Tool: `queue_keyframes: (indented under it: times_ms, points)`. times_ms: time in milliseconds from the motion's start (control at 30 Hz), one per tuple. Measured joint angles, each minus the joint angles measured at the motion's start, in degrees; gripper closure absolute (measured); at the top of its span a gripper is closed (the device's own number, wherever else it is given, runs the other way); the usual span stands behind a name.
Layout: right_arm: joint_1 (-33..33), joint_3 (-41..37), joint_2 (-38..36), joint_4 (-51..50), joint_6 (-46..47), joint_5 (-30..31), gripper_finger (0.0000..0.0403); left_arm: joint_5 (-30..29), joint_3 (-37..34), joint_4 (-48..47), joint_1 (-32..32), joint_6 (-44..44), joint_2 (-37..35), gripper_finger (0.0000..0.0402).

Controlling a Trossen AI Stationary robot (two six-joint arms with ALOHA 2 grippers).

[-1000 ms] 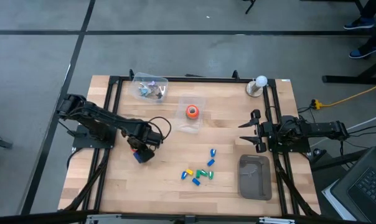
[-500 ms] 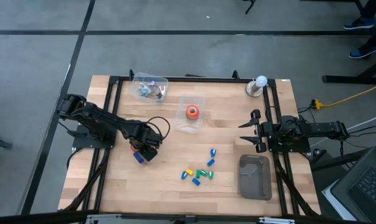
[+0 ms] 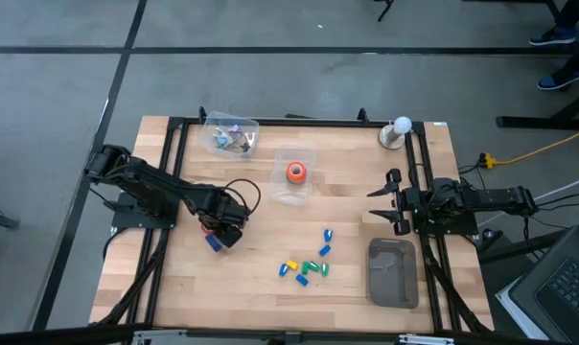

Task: Pick and place Stapler, Stapler remover, tape
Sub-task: Put the red tape into the bottom of the transparent bin

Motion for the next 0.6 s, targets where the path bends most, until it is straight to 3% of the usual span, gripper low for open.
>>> queue_keyframes:
  times_ms: [200, 600]
  points:
    - [0.0, 0.0, 0.0, 0.0, 0.0, -0.02, 0.0178, -2.02, 0.88, -0.66, -0.01, -2.45, -1.95, 0.0279]
    - [0.01, 0.0, 0.0, 0.0, 0.0, -0.02, 0.0178, -0.07, -0.6, -1.98, 0.1, -4.6, -1.73, 0.0279]
